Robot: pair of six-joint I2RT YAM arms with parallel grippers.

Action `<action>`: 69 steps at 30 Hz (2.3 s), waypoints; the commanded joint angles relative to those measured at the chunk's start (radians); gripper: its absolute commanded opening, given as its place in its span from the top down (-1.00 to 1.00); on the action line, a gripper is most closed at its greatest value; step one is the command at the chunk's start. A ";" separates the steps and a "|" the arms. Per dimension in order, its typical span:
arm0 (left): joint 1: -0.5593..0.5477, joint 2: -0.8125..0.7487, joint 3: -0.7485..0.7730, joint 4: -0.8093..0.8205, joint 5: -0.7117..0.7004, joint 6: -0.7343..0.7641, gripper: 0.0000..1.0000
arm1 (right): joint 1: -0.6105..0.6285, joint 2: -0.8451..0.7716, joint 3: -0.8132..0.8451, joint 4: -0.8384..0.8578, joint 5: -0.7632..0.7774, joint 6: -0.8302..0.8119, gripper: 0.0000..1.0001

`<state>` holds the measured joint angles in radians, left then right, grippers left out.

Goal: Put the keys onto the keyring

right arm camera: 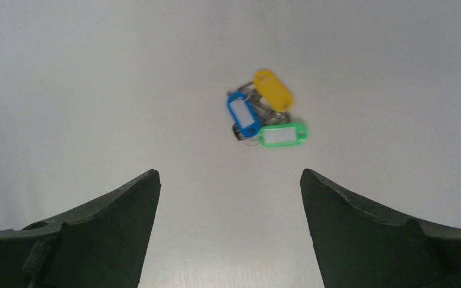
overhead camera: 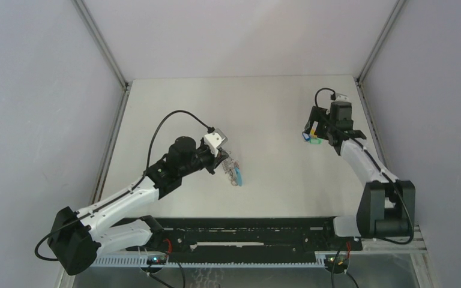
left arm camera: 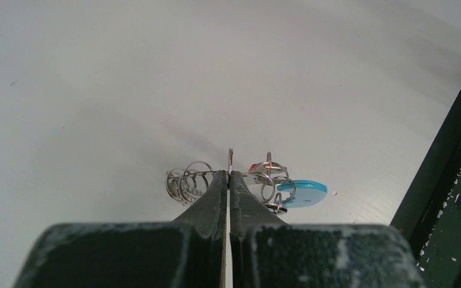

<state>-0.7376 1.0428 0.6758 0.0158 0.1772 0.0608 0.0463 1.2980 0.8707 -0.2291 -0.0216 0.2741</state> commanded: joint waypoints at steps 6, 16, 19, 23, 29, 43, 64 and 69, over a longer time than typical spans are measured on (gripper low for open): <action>-0.006 -0.034 0.039 0.020 0.003 0.013 1.00 | -0.069 0.278 0.233 -0.082 0.081 0.056 -0.37; -0.006 -0.033 0.036 0.021 -0.001 0.022 1.00 | -0.089 0.511 0.351 -0.135 0.118 0.053 0.04; -0.006 -0.036 0.036 0.021 0.010 0.025 1.00 | -0.095 0.555 0.358 -0.135 0.104 0.046 0.14; -0.006 -0.031 0.037 0.020 0.012 0.029 0.99 | -0.095 0.584 0.389 -0.127 0.097 0.043 0.24; -0.007 -0.018 0.043 0.015 0.018 0.031 1.00 | -0.097 0.598 0.402 -0.133 0.092 0.038 0.45; -0.006 -0.013 0.047 0.009 0.036 0.032 1.00 | -0.098 0.598 0.402 -0.165 0.128 0.031 0.88; -0.006 -0.038 0.032 -0.004 -0.034 0.077 1.00 | 0.103 0.192 0.314 -0.440 0.301 0.001 1.00; -0.006 -0.033 0.039 -0.010 -0.042 0.081 1.00 | 0.209 0.057 0.231 -0.550 0.286 0.062 1.00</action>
<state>-0.7395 1.0313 0.6758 -0.0105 0.1539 0.1188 0.1913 1.4429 1.1580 -0.6510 0.2642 0.2817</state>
